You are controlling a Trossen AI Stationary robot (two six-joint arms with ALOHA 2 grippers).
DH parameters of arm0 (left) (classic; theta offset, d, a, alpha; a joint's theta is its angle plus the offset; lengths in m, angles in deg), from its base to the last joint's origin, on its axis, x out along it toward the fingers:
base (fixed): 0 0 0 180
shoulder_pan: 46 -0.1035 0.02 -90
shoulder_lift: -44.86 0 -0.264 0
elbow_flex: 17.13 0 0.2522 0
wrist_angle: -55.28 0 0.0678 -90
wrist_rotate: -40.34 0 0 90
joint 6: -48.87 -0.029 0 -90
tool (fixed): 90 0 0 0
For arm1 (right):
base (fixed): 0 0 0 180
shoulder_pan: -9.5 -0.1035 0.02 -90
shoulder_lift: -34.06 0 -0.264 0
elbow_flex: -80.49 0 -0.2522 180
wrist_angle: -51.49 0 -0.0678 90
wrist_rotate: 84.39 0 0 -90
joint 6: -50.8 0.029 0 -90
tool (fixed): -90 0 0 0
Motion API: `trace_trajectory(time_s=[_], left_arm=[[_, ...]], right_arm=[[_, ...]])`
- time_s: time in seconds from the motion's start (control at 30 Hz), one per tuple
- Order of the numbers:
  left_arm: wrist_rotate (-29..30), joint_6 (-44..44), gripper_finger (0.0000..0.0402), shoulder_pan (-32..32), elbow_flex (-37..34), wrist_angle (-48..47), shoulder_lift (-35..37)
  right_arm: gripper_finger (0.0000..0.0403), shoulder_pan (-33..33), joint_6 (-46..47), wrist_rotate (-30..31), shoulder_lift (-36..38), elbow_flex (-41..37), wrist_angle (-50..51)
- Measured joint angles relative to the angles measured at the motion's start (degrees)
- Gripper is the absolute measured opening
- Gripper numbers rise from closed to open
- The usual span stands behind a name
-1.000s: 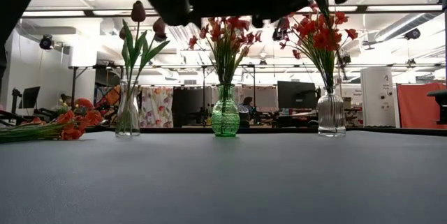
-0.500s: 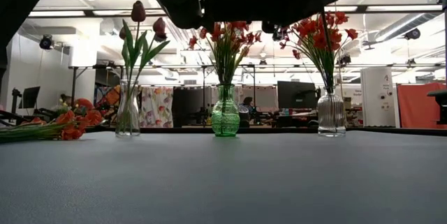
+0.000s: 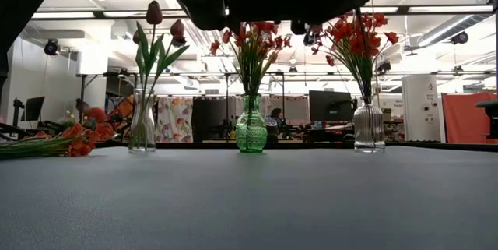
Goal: Sort flowers into vase by color
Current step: Put the red flowers into the right transparent vase
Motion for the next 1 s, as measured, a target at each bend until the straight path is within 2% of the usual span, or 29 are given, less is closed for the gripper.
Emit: trace_trajectory(time_s=[0.07, 0.17, 0.4, 0.63, 0.77, 1.0], left_arm=[[-0.01, 0.03, 0.0011, -0.19, -0.31, 0.51, 0.00], [0.03, 0.11, 0.0009, -0.40, -0.43, 0.42, 0.00], [0.33, 0.09, 0.0003, -0.85, -1.65, -0.21, 0.31], [0.15, 0.02, 0.0002, -1.18, -3.59, -3.38, 2.89], [0.07, -0.38, 0.0001, -1.38, -6.53, -3.45, 5.82], [0.00, -0.38, 0.0001, -1.61, -11.23, -3.46, 10.88]], right_arm=[[0.0014, 0.00, 0.81, 0.02, 0.32, 0.00, 0.06], [0.0028, 0.02, 1.39, 0.64, 0.78, -0.04, 0.37], [0.0112, 0.00, 4.04, 7.28, 2.35, -0.04, 2.59], [0.0171, 0.01, 10.77, 8.17, 7.39, -0.02, 9.20], [0.0182, 0.02, 15.14, 9.98, 10.30, -0.02, 13.31], [0.0175, 0.02, 20.22, 10.69, 12.04, -0.02, 20.95]])
